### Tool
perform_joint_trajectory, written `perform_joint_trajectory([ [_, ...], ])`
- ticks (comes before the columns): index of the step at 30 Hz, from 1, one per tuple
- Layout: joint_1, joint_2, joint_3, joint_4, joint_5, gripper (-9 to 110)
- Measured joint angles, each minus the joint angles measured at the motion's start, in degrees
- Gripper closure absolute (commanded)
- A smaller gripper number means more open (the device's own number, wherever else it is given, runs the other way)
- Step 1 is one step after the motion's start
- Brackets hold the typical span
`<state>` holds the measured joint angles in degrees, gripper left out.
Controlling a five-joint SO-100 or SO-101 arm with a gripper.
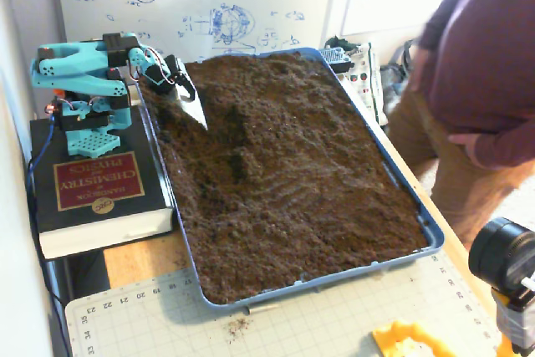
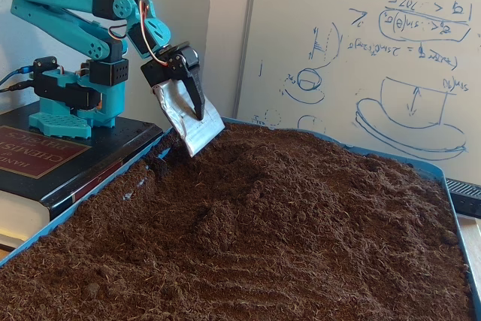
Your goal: Build a berm.
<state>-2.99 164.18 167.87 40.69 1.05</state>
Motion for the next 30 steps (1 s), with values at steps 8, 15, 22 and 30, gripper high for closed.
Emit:
perform_joint_trajectory([
  [8, -1.58, 17.4, 13.36, 0.26, 6.86, 101],
  [15, -1.85, 18.72, 13.54, 3.16, 7.12, 101],
  [22, -2.9, 18.81, 13.54, 13.54, 7.12, 101],
  [30, -12.83, 15.12, 13.54, 16.44, 7.21, 101],
])
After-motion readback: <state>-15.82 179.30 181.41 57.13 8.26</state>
